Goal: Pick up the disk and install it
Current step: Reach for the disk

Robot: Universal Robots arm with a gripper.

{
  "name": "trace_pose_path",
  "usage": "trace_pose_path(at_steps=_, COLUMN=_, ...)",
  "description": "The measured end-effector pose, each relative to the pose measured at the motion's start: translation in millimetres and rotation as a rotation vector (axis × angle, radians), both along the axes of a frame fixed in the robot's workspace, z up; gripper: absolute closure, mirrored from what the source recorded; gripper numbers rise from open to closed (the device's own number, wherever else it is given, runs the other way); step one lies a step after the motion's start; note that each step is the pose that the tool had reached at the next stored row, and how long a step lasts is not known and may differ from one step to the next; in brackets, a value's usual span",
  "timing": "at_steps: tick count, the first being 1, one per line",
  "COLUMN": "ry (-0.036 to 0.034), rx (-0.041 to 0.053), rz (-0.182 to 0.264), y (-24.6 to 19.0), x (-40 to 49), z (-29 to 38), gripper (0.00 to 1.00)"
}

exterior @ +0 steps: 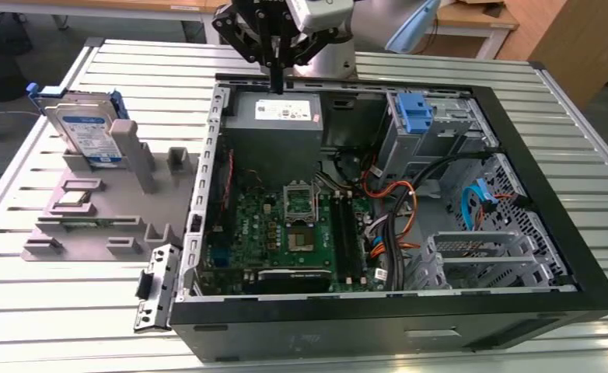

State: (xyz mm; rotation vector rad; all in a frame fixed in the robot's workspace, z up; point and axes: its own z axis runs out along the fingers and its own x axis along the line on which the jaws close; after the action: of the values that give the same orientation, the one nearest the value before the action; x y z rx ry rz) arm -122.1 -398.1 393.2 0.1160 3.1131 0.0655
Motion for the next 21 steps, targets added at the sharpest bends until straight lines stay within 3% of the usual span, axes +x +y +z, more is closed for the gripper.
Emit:
trace_pose_path(at_steps=3, ry=-0.0009, rx=0.0000, rz=0.000, y=0.0, x=-4.7, z=-0.8, gripper=0.90)
trace_pose_path(at_steps=13, ry=-0.0081, rx=-0.0001, rz=0.000, y=0.0, x=-40.9, z=-8.1, gripper=0.90)
trace_pose_path(at_steps=21, ry=-0.0082, rx=-0.0001, rz=0.000, y=0.0, x=-45.3, z=-9.5, gripper=0.90)
